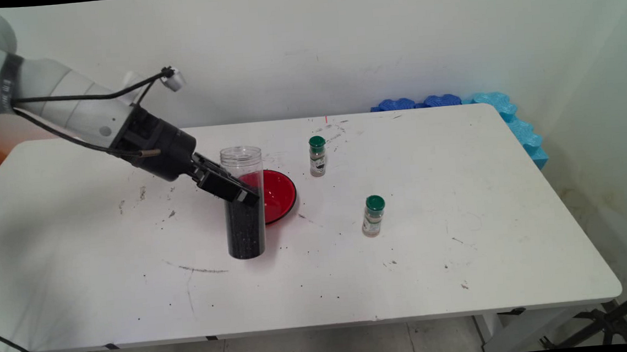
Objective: Pour the black seasoning powder in the red bowl
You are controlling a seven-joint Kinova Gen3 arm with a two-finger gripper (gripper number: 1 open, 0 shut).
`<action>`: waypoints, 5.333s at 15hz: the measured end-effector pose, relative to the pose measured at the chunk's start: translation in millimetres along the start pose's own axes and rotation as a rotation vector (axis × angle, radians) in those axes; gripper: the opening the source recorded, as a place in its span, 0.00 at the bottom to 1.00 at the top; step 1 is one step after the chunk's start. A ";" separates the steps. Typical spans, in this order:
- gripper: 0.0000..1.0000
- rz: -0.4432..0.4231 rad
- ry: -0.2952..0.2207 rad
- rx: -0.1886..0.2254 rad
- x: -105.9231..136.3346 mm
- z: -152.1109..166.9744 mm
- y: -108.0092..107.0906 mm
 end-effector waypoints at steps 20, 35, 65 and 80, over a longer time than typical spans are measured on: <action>0.00 -0.754 -0.018 -0.054 -11.3 29.7 -48.2; 0.00 -1.284 0.006 -0.157 -17.4 41.0 -65.2; 0.00 -1.854 0.073 -0.386 -15.8 55.5 -82.1; 0.00 -2.015 0.110 -0.488 -10.7 56.8 -82.1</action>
